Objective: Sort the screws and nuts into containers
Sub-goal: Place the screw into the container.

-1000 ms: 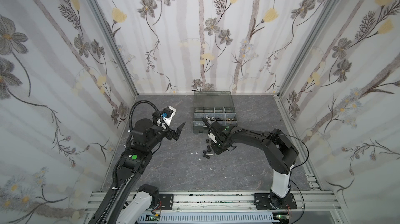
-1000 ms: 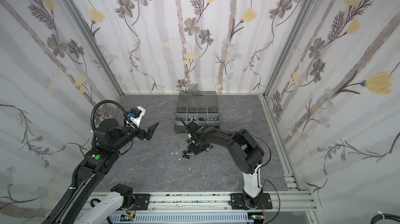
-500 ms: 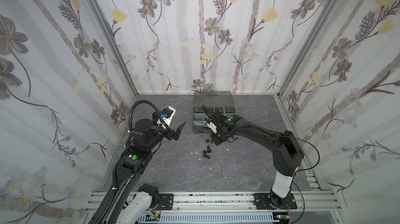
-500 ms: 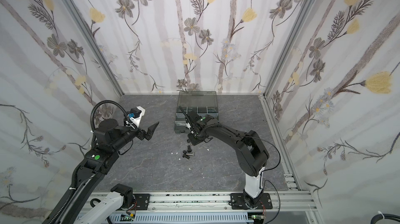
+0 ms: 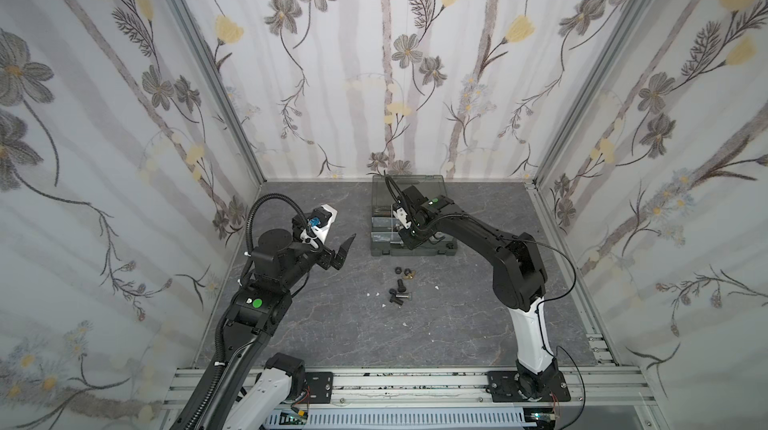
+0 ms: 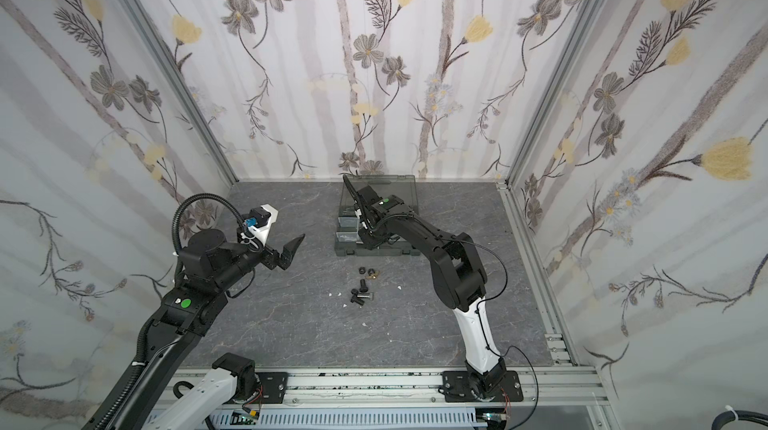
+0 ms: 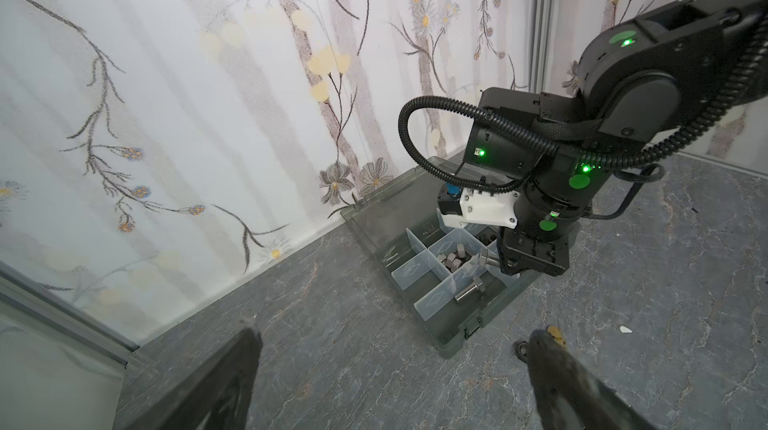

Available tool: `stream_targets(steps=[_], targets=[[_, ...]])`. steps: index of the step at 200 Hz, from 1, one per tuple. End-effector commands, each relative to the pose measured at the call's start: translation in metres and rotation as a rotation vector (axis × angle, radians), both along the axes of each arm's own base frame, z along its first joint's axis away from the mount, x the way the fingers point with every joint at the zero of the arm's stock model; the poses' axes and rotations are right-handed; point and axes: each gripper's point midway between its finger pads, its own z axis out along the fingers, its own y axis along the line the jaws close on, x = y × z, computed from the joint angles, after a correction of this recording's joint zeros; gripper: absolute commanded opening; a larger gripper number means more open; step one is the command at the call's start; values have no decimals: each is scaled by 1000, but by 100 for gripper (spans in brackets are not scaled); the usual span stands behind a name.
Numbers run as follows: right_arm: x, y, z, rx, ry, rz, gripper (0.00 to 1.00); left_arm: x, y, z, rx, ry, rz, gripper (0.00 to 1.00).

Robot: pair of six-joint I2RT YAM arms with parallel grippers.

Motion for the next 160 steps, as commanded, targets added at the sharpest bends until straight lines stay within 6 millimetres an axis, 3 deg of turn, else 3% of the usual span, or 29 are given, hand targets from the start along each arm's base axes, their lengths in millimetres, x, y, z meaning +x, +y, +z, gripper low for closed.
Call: stream_targets(steps=[1,73,128,160], targets=[[1,2,-2,-7,-1,32,8,3,1,7,-4,-27,11,100],[3,4,-21,-25,20,44,14,3,2,7,-3,-26,14,100],[5,7,-24,-20,21,49,26,3,2,6,-3,-26,13,100],[6,8,-19,-14,13,48,26,2,2,8,-4,-32,14,100]])
